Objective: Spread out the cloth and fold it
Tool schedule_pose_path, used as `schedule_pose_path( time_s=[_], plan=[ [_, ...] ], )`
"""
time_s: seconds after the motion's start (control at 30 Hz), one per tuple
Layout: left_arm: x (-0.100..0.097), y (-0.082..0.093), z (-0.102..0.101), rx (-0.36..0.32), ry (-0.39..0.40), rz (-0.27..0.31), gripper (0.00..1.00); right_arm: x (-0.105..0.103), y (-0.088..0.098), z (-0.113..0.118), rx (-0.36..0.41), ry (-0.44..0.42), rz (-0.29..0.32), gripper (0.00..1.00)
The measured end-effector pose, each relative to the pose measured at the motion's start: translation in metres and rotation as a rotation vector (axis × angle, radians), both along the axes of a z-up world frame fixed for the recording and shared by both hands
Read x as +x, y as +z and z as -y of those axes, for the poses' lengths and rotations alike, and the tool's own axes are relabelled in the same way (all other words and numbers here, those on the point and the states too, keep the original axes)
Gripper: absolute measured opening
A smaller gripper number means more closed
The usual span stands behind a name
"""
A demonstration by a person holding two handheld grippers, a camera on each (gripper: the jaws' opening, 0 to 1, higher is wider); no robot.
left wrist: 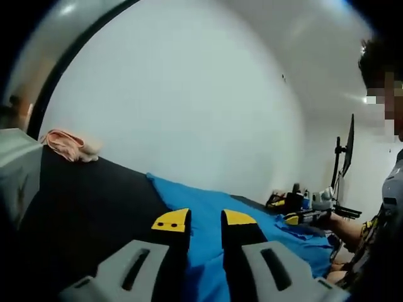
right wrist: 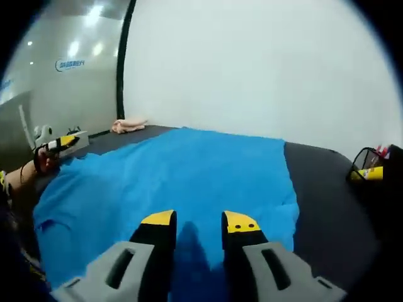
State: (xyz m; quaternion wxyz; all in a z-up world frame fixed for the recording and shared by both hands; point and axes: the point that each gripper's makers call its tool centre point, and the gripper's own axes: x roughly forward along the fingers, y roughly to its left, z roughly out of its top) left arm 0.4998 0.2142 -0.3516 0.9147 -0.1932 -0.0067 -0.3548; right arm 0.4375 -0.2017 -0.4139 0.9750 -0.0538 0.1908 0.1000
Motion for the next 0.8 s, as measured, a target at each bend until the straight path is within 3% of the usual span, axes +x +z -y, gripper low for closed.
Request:
schedule_pose_path(
  time_s=[0.07, 0.1, 0.17, 0.27, 0.37, 0.4, 0.47, 0.53, 0.63, 0.8],
  plan=[
    [0.000, 0.001, -0.001, -0.007, -0.003, 0.000, 0.19, -0.005, -0.022, 0.009, -0.076, -0.026, -0.092, 0.27],
    [0.000, 0.001, -0.001, -0.008, -0.005, 0.002, 0.19, -0.002, -0.014, 0.005, -0.030, -0.005, -0.017, 0.27],
    [0.000, 0.001, -0.001, -0.007, -0.011, 0.003, 0.19, -0.007, -0.014, 0.020, -0.035, -0.035, -0.039, 0.27],
    [-0.001, 0.001, 0.001, -0.002, -0.019, 0.008, 0.19, -0.019, -0.014, 0.024, -0.038, -0.054, -0.040, 0.25],
    [-0.001, 0.002, 0.001, -0.014, -0.025, 0.013, 0.19, -0.019, -0.015, 0.022, -0.048, -0.041, -0.034, 0.10],
    [0.000, 0.002, 0.000, -0.022, -0.022, 0.012, 0.19, -0.018, -0.014, 0.026, -0.115, -0.051, -0.021, 0.04],
    [0.000, 0.003, -0.002, -0.031, -0.019, 0.011, 0.19, -0.019, -0.013, 0.022, -0.086, -0.044, -0.021, 0.03],
    [0.000, 0.003, -0.002, -0.036, -0.018, 0.011, 0.19, -0.018, -0.008, 0.022, -0.002, -0.042, 0.002, 0.03],
    [0.000, 0.002, -0.001, -0.025, -0.018, 0.011, 0.19, -0.023, 0.013, 0.021, 0.156, -0.011, 0.048, 0.03],
    [0.001, 0.000, 0.000, -0.010, -0.021, 0.008, 0.19, -0.026, 0.049, 0.010, 0.345, 0.085, 0.108, 0.04]
  ],
)
